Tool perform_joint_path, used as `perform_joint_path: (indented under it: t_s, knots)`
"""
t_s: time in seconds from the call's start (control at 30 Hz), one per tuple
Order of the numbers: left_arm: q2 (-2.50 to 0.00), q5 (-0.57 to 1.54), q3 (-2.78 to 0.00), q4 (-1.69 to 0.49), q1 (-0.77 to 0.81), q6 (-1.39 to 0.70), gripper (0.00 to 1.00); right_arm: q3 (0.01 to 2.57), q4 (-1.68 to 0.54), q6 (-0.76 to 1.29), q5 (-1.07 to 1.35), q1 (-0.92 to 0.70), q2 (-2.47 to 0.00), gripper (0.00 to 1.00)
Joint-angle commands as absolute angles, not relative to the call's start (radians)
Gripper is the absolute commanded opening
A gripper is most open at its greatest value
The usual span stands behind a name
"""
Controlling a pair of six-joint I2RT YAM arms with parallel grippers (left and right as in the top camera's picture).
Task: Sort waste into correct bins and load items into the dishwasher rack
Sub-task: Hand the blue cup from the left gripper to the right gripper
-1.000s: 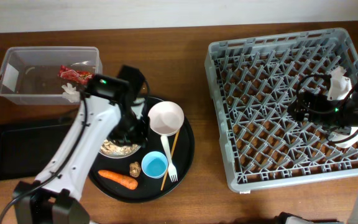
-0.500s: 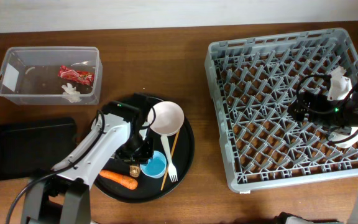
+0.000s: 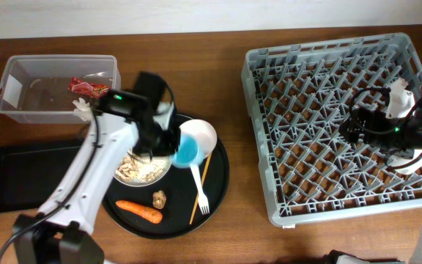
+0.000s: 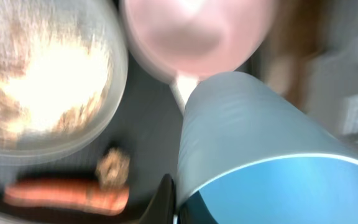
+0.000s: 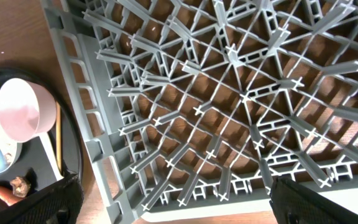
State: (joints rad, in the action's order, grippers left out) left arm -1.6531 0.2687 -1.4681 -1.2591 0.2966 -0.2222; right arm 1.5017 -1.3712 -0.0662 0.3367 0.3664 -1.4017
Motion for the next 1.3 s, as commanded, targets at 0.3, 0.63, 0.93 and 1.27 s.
perform_joint_path:
  t_s: [0.3,0.63,0.93,1.27]
  knots:
    - [-1.685,1.278,-1.545,-0.752,0.203,-0.03,0.0,1.508,-1.312,-0.545,1.129,0.283,-1.499,0.99]
    - [-1.722,1.424,-1.545,-0.719,0.214,-0.03,0.0,1.509,-1.194,-0.699,1.313,-0.019,-1.547,0.99]
    - [-1.722,1.47,-1.545,-0.726,0.257,-0.029,0.0,1.509,-1.098,-0.699,1.426,-0.078,-1.547,0.99]
    - [-1.723,1.453,-1.545,-0.727,0.262,-0.03,0.0,1.509,-1.049,-0.699,1.512,-0.078,-1.547,0.91]
